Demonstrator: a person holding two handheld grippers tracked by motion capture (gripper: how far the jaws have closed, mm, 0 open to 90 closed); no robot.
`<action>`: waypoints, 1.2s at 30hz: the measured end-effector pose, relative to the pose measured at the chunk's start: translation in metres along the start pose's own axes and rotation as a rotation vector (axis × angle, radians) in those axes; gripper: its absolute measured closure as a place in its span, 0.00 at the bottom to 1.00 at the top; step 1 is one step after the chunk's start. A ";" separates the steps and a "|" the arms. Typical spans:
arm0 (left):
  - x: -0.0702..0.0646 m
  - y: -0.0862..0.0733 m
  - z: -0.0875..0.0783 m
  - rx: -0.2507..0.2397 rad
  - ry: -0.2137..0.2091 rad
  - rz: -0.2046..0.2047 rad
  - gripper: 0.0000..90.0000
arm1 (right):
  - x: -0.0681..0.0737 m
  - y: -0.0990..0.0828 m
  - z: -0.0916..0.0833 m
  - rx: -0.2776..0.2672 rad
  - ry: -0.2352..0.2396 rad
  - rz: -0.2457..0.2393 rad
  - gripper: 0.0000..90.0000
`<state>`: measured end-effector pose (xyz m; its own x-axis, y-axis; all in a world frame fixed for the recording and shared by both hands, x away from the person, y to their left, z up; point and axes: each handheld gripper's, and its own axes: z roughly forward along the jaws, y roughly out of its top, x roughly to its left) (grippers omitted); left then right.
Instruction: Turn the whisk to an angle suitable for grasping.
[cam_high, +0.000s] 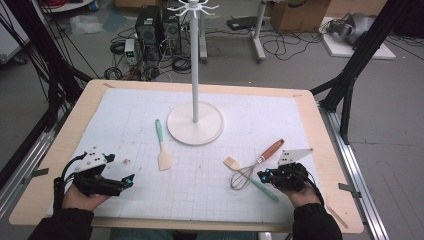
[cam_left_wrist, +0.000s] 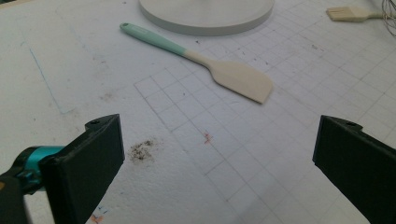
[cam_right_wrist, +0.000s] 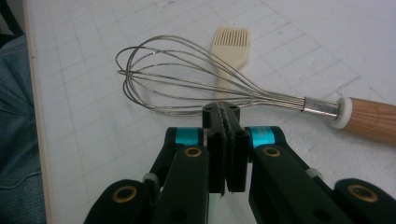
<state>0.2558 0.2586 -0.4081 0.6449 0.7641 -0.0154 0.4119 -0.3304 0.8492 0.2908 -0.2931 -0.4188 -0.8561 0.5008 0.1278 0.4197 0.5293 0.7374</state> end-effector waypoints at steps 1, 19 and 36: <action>0.000 0.000 0.000 0.001 0.000 0.002 0.03 | 0.000 0.000 0.000 0.000 0.000 0.000 0.99; 0.000 0.000 0.000 -0.002 0.000 0.000 0.03 | 0.002 -0.001 0.007 0.027 0.018 -0.021 0.99; 0.000 0.000 0.000 0.000 0.002 0.003 0.03 | 0.004 0.003 0.016 0.056 0.038 -0.039 0.99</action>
<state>0.2560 0.2585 -0.4078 0.6452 0.7640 -0.0121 0.4101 -0.3329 0.8491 0.2933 -0.2786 -0.4268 -0.8825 0.4532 0.1258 0.4013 0.5859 0.7041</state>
